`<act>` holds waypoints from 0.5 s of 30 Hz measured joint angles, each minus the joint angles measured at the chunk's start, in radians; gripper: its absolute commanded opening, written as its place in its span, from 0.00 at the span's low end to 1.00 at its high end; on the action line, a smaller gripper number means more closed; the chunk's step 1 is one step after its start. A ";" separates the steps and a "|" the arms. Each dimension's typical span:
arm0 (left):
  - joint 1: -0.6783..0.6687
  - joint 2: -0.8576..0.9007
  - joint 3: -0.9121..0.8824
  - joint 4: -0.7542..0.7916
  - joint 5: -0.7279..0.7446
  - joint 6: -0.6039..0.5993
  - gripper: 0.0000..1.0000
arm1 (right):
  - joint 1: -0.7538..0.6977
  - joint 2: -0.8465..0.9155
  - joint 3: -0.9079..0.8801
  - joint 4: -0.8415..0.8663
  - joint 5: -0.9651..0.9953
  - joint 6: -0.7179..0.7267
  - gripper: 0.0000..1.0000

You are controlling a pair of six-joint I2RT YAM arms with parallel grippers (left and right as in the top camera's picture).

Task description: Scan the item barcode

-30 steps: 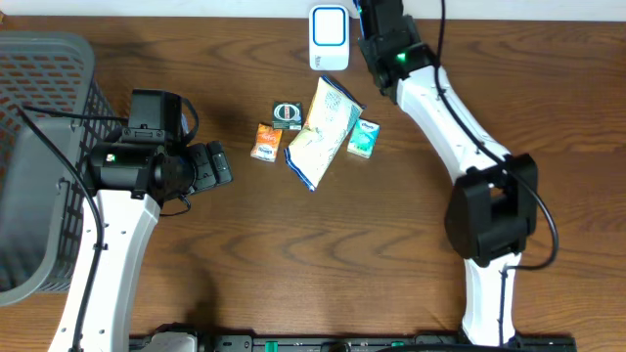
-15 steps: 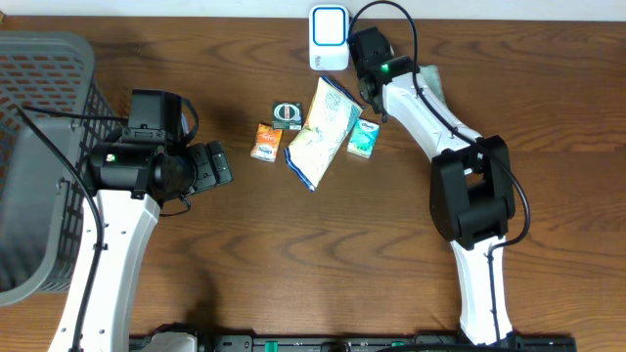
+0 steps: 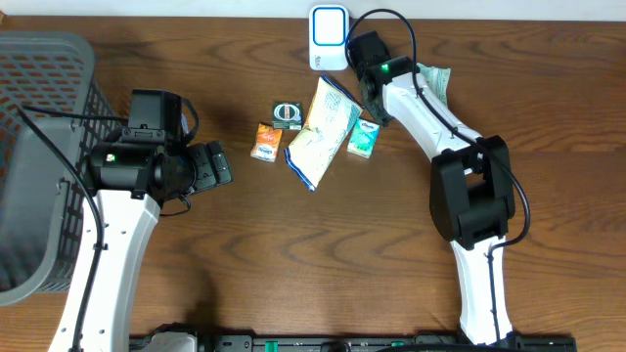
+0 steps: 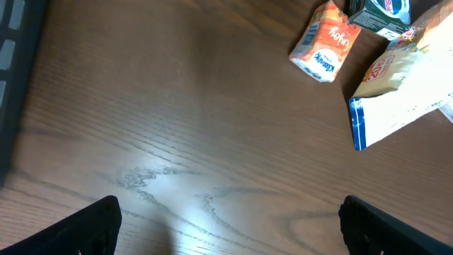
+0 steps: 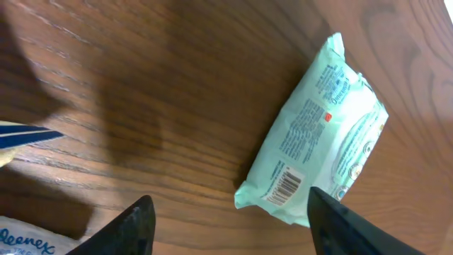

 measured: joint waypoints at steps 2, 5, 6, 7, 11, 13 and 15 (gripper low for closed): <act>0.000 0.000 0.000 0.000 0.000 0.000 0.98 | -0.005 0.000 0.000 0.005 -0.008 0.000 0.65; 0.000 0.000 0.000 0.000 0.000 0.000 0.98 | -0.020 0.000 0.000 0.011 -0.014 0.005 0.66; 0.000 0.000 0.000 0.000 0.000 0.000 0.98 | -0.031 0.000 0.000 0.018 -0.015 0.011 0.67; 0.000 0.000 0.000 0.000 0.000 0.000 0.98 | -0.044 0.000 0.000 0.025 -0.016 0.019 0.69; 0.000 0.000 0.000 0.000 0.000 0.000 0.98 | -0.101 0.000 0.000 0.050 -0.028 0.053 0.73; 0.000 0.000 0.000 0.000 0.000 0.000 0.98 | -0.135 0.000 0.000 0.062 -0.059 0.066 0.73; 0.000 0.000 0.000 0.000 0.000 0.000 0.98 | -0.179 0.000 0.000 0.064 -0.123 0.075 0.73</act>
